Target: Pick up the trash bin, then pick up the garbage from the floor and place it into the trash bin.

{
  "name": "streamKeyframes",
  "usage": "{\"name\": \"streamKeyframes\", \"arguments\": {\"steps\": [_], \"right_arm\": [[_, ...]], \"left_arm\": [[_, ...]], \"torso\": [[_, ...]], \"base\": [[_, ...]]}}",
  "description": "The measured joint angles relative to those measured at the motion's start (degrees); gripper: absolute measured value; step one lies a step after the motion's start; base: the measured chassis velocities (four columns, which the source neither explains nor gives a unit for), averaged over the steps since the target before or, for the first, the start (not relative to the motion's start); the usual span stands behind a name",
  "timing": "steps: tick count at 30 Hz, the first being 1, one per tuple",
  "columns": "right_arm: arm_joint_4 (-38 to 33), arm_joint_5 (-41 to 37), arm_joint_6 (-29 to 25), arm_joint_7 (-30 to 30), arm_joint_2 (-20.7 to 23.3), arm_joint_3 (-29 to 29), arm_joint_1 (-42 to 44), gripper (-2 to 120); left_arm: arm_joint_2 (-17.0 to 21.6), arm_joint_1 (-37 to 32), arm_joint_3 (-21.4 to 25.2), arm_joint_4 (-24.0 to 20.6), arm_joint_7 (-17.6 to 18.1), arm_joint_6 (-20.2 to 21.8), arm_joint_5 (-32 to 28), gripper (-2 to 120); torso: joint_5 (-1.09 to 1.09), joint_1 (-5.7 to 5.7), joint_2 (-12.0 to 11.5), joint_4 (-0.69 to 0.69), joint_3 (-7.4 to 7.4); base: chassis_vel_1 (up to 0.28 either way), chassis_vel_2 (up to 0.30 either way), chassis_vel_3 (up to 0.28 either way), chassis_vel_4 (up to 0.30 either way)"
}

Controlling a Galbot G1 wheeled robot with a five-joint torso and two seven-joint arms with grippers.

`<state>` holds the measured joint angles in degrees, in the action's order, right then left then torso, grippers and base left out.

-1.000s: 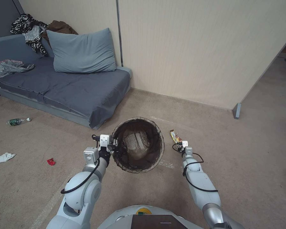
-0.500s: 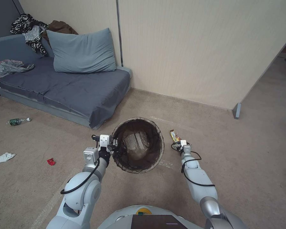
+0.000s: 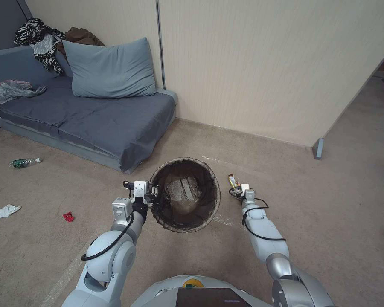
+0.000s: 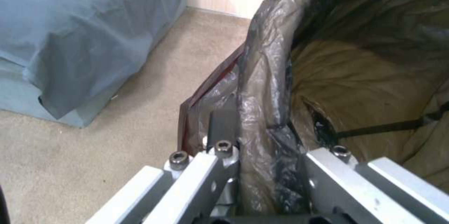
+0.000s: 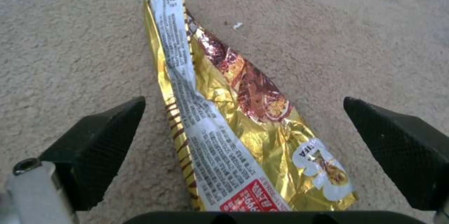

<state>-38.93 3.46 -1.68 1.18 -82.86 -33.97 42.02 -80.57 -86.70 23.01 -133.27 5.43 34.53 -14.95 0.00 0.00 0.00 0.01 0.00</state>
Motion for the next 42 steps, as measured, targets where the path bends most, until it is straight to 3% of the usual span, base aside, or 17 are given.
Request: {"name": "streamKeyframes", "arguments": {"steps": [10,21,39,42], "right_arm": [[2.6,-1.3,7.3,1.6,0.0,-0.1,-1.6,100],[3.7,-3.7,10.1,2.0,0.2,-0.6,-1.8,100],[0.7,-3.8,7.8,2.4,0.1,-0.4,0.0,58],[0.3,-3.8,7.6,2.9,0.0,-0.3,0.2,44]], "left_arm": [[0.3,-0.3,0.1,-0.3,0.1,0.0,0.0,0],[0.2,-0.4,-0.1,-0.4,0.1,0.1,0.2,0],[0.1,-0.2,-0.2,0.1,0.0,0.0,0.4,0],[0.1,-0.1,-0.3,0.2,0.0,0.0,0.4,0]], "torso": [[0.00,0.00,0.0,-0.01,0.00],[-0.02,0.00,0.0,-0.01,-0.01],[0.02,0.00,0.0,0.01,0.01],[0.02,0.00,0.0,-0.01,0.01]], "base": [[0.000,0.000,0.000,0.000],[0.000,0.000,0.000,0.000],[0.000,0.000,0.000,0.000],[0.000,0.000,0.000,0.000]]}}
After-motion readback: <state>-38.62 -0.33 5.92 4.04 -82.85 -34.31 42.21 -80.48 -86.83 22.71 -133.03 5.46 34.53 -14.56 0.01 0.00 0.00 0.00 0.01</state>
